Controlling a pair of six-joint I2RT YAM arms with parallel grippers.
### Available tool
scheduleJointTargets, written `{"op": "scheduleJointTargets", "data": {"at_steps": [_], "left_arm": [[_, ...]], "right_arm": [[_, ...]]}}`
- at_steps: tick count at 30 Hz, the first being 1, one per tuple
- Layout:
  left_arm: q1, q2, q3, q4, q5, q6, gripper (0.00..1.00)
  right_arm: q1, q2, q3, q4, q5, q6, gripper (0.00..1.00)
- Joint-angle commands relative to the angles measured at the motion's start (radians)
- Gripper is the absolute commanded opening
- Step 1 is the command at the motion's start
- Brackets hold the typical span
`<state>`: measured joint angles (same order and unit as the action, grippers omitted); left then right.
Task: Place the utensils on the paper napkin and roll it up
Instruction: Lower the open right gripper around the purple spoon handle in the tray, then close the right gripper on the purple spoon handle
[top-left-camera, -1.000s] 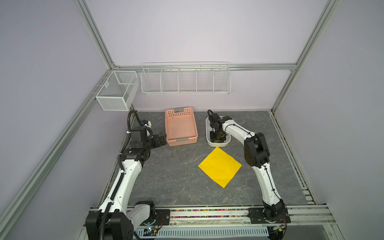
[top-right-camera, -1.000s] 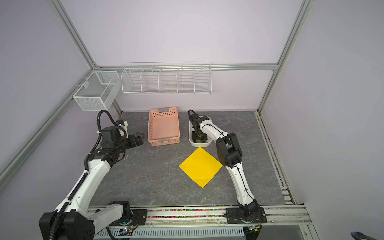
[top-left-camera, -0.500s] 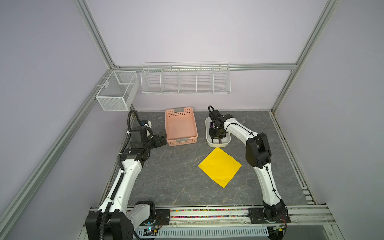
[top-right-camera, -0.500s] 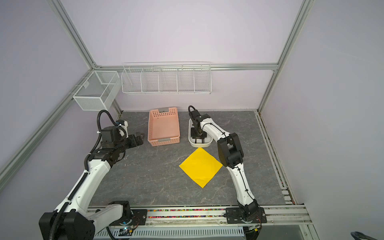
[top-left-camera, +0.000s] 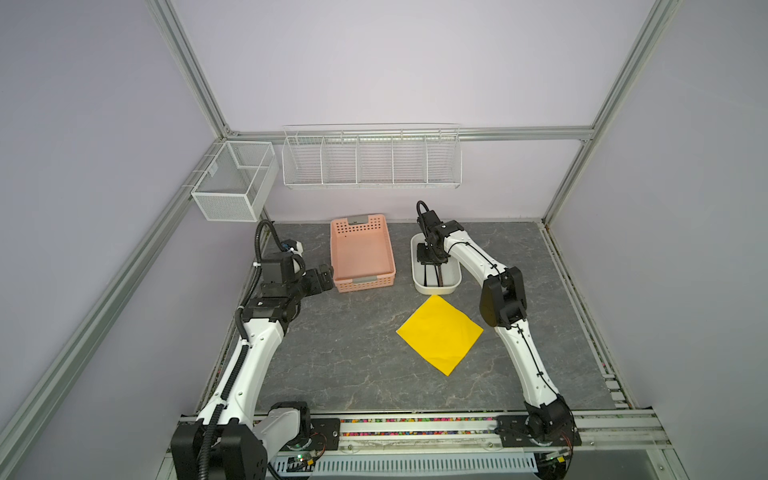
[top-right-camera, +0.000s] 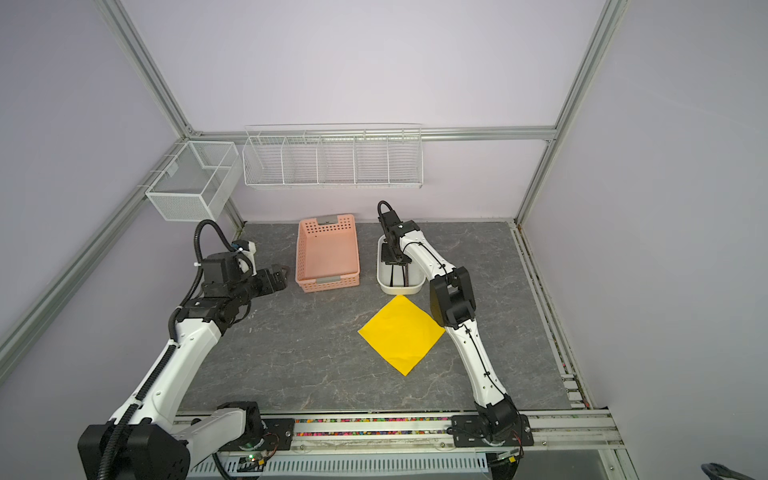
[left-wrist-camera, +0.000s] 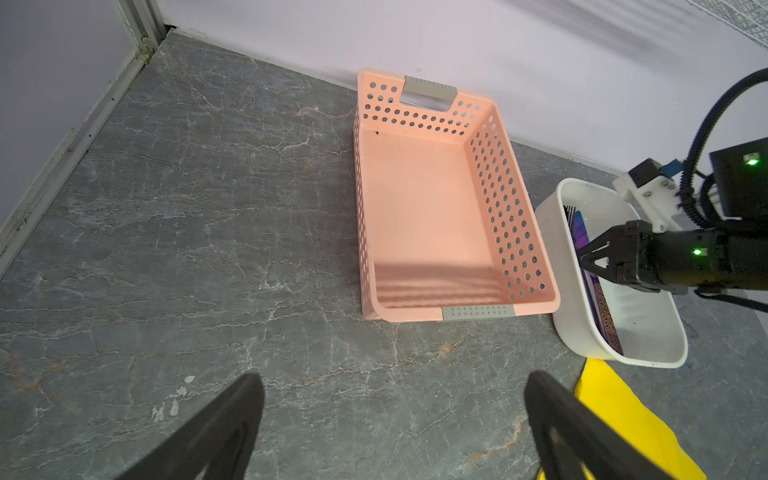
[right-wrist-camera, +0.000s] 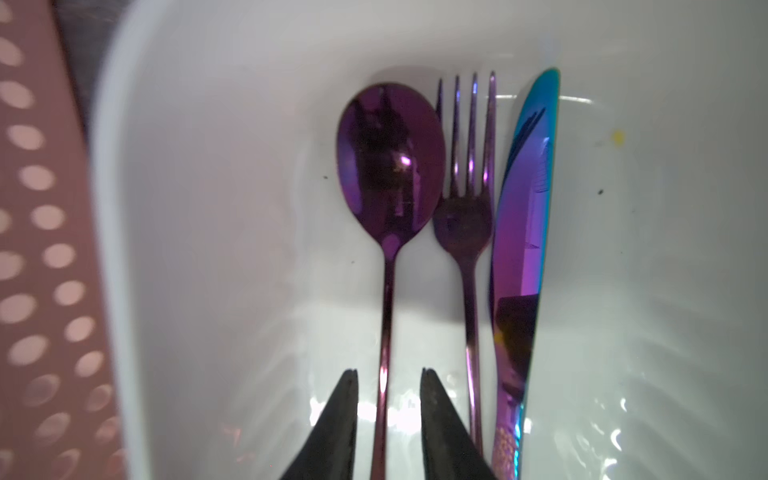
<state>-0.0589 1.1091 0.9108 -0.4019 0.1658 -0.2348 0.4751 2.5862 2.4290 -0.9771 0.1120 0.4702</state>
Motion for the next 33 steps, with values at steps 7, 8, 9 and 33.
{"op": "scheduleJointTargets", "data": {"at_steps": [7,8,9,33], "left_arm": [[0.006,0.015,0.013,-0.011,0.006,-0.008,0.98],[0.006,0.015,0.013,-0.011,0.006,-0.008,0.98],[0.006,0.017,0.013,-0.012,0.006,-0.008,0.98],[0.007,0.026,0.014,-0.011,0.012,-0.01,0.98]], "right_arm": [[-0.011,0.054,0.056,-0.003,-0.018,-0.012,0.28],[-0.011,0.057,0.056,0.002,-0.021,-0.012,0.27],[-0.01,0.061,0.058,0.004,-0.021,-0.01,0.27],[0.005,0.109,0.107,-0.071,-0.015,-0.004,0.14]]}}
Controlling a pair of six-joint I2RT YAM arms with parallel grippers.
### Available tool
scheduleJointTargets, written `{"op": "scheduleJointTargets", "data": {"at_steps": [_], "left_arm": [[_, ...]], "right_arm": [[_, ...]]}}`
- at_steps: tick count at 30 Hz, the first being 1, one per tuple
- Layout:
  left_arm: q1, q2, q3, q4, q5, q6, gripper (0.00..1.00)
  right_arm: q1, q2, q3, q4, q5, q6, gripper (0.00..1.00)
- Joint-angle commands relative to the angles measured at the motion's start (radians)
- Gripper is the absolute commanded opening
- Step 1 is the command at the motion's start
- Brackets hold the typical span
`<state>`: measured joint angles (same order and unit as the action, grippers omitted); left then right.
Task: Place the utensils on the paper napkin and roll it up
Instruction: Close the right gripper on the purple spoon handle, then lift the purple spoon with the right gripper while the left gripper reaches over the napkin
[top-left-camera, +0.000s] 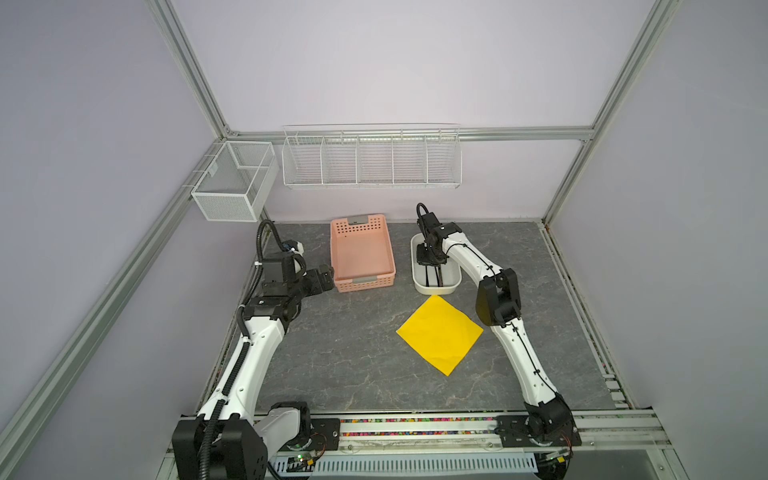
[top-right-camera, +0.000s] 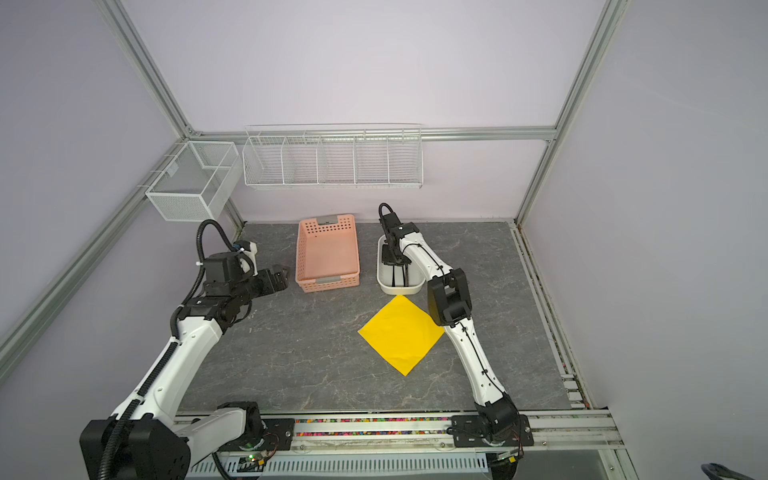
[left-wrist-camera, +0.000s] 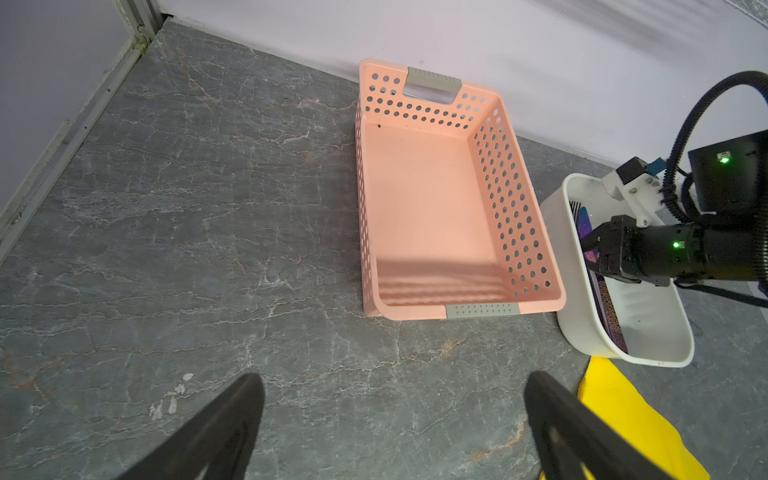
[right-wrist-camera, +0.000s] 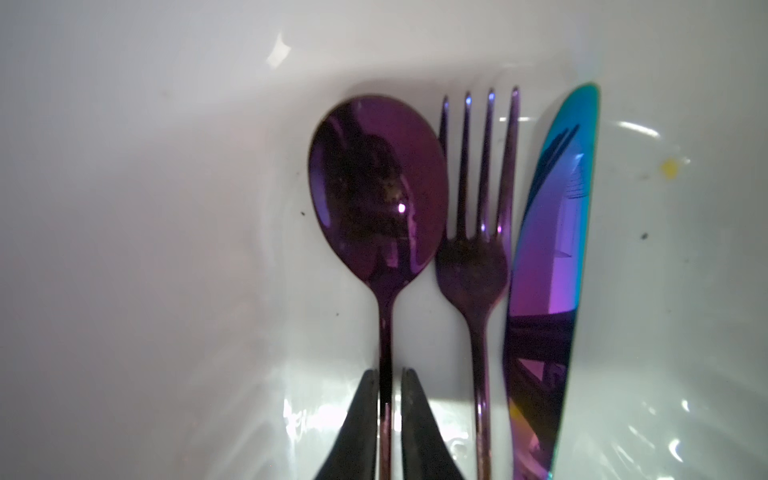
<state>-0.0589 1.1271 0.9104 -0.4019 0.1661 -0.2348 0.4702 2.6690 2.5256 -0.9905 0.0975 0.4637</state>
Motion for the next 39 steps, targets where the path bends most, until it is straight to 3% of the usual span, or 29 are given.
{"op": "scheduleJointTargets", "data": {"at_steps": [1,22,29,33,39], "left_arm": [[0.007,0.006,0.015,-0.009,0.012,-0.01,0.98],[0.006,-0.012,0.018,-0.023,0.009,-0.023,0.98],[-0.008,0.012,0.025,-0.031,0.071,-0.046,0.94],[-0.08,0.043,0.03,-0.008,0.125,-0.087,0.91],[-0.236,0.107,-0.01,0.117,0.192,-0.213,0.77]], "right_arm": [[0.009,0.024,0.01,-0.057,-0.001,0.004,0.14],[0.014,-0.149,-0.038,-0.04,0.009,0.007,0.07],[0.014,-0.233,-0.109,-0.039,0.002,0.001,0.07],[0.013,-0.299,-0.179,-0.033,-0.009,-0.003,0.07],[0.015,-0.404,-0.304,-0.014,-0.017,-0.008,0.07]]}}
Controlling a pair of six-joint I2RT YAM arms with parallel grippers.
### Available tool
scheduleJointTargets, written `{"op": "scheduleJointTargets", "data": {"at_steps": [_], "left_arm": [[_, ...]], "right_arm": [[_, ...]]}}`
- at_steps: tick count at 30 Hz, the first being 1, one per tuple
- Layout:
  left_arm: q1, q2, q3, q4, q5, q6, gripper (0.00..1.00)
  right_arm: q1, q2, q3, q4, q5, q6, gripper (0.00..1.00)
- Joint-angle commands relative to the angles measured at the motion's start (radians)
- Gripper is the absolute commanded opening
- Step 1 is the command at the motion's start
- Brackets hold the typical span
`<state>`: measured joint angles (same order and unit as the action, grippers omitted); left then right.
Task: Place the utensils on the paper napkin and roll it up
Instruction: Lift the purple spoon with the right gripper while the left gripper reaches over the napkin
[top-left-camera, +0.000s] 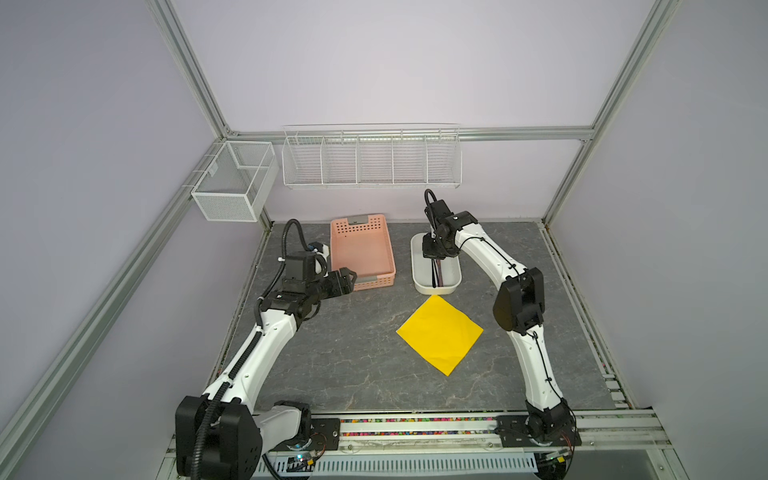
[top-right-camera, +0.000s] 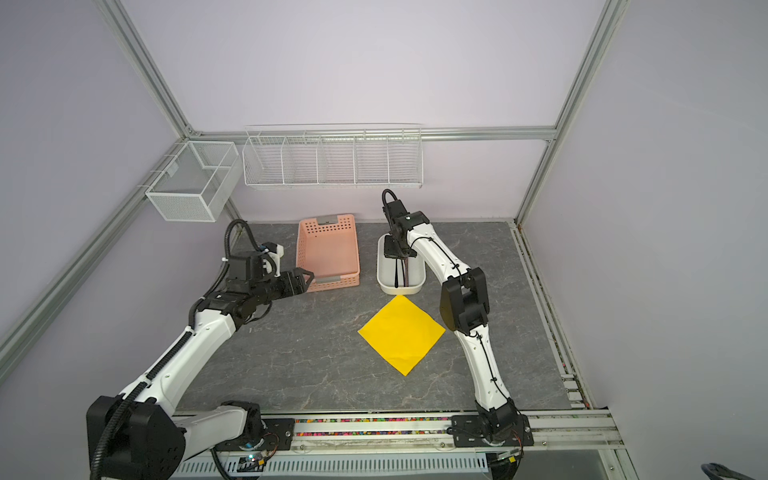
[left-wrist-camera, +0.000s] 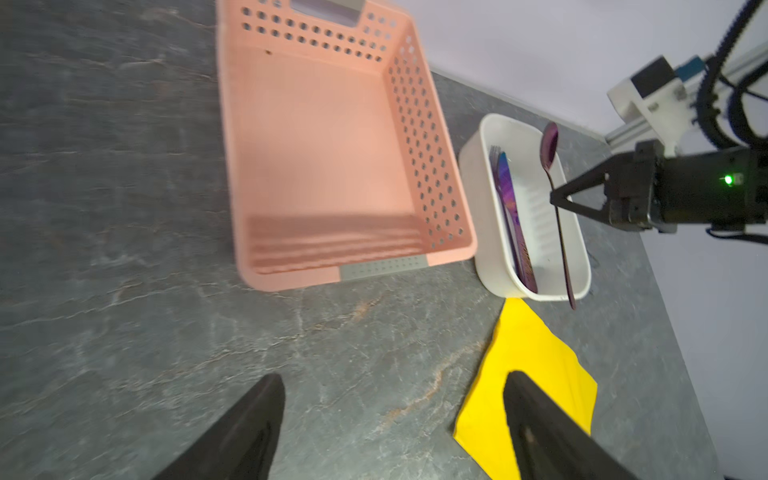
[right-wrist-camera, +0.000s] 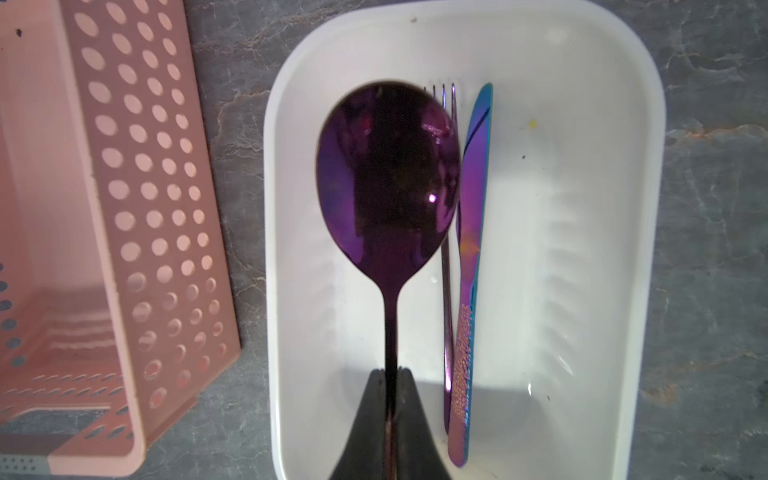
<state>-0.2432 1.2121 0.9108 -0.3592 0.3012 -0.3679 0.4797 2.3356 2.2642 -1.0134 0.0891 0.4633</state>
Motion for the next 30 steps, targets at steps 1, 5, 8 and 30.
{"op": "scheduleJointTargets", "data": {"at_steps": [1,5,8,30], "left_arm": [[-0.082,0.039,-0.017,0.1,0.063,-0.104,0.74],[-0.204,0.11,-0.026,0.186,0.071,-0.169,0.64],[-0.295,0.179,-0.016,0.24,0.064,-0.213,0.57],[-0.578,0.605,0.136,0.142,0.123,-0.232,0.55]], "right_arm": [[0.005,-0.092,-0.07,0.016,-0.012,-0.008,0.07],[0.005,-0.182,-0.193,0.048,-0.024,-0.003,0.07],[0.003,-0.267,-0.318,0.113,-0.026,0.006,0.07],[-0.03,-0.59,-0.724,0.215,-0.014,0.016,0.07]]}}
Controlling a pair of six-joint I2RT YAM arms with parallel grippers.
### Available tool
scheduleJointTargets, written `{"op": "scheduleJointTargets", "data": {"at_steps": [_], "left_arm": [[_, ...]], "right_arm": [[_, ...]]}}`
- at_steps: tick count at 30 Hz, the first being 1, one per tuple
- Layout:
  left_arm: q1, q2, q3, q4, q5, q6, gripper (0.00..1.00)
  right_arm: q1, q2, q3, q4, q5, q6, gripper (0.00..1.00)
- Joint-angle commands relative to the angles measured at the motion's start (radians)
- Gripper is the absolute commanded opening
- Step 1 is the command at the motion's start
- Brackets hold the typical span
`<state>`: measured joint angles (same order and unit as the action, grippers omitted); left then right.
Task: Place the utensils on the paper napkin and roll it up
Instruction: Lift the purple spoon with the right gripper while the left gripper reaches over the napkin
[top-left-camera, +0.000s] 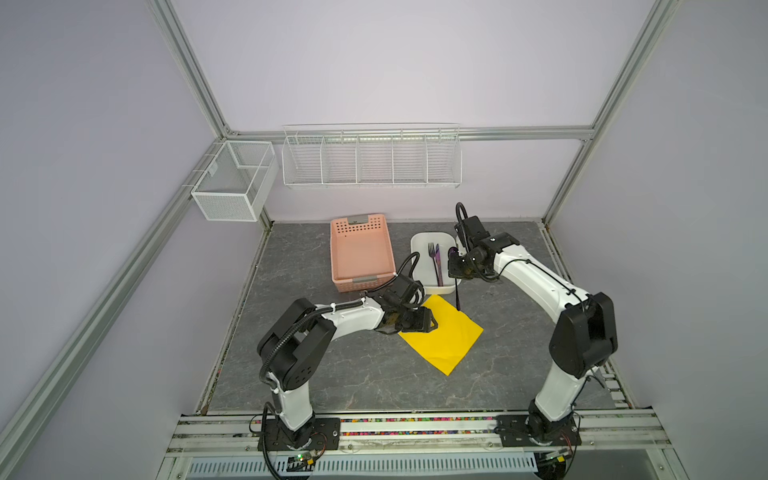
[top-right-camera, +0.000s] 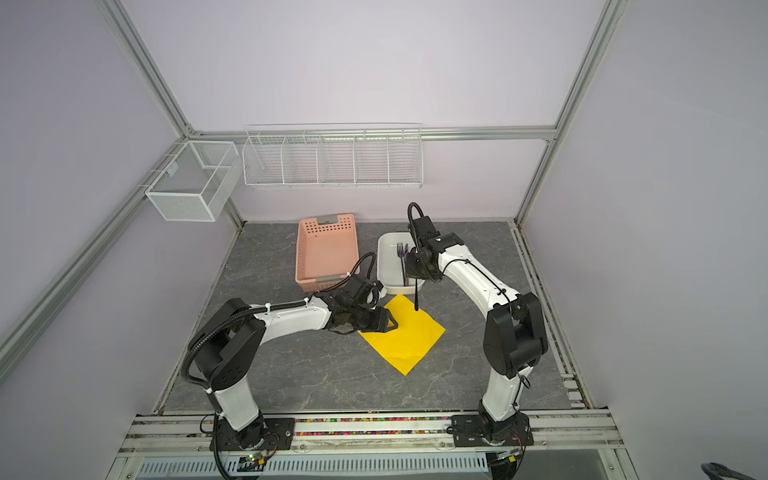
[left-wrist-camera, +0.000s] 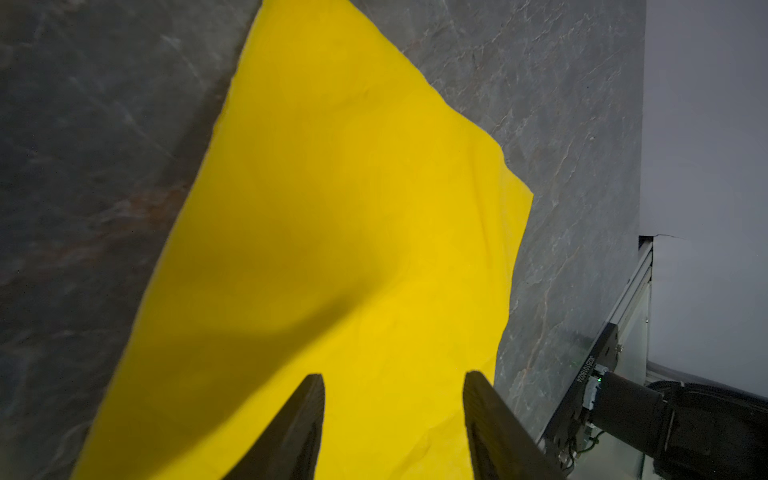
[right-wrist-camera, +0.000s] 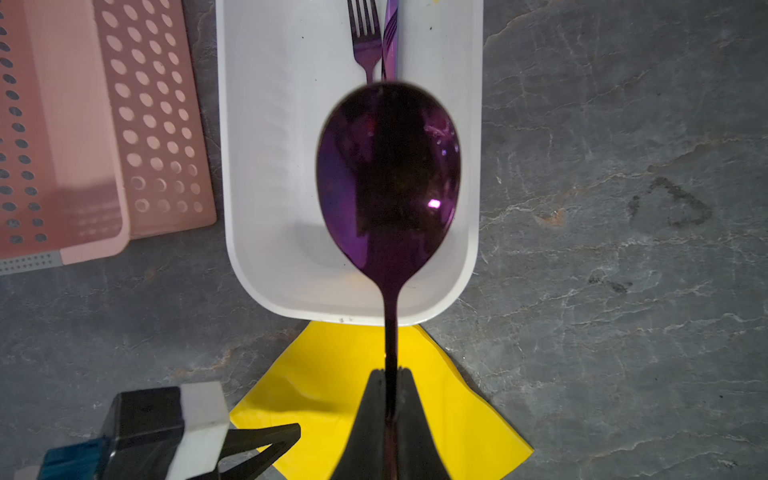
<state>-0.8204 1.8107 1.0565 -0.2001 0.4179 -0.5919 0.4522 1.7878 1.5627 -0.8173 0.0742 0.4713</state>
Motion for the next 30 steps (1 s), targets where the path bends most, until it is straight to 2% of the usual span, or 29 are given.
{"op": "scheduleJointTargets", "data": {"at_steps": [1,14,30], "left_arm": [[-0.001,0.008,-0.015,-0.022,0.008,-0.006,0.55],[-0.001,-0.011,-0.081,-0.054,0.024,0.007,0.55],[-0.002,-0.113,-0.194,-0.175,-0.035,0.083,0.55]], "right_arm": [[-0.003,-0.046,-0.029,0.021,0.001,0.009,0.07],[-0.001,-0.088,-0.062,0.013,0.007,0.012,0.07],[0.037,-0.122,-0.088,0.016,0.016,0.041,0.07]]}}
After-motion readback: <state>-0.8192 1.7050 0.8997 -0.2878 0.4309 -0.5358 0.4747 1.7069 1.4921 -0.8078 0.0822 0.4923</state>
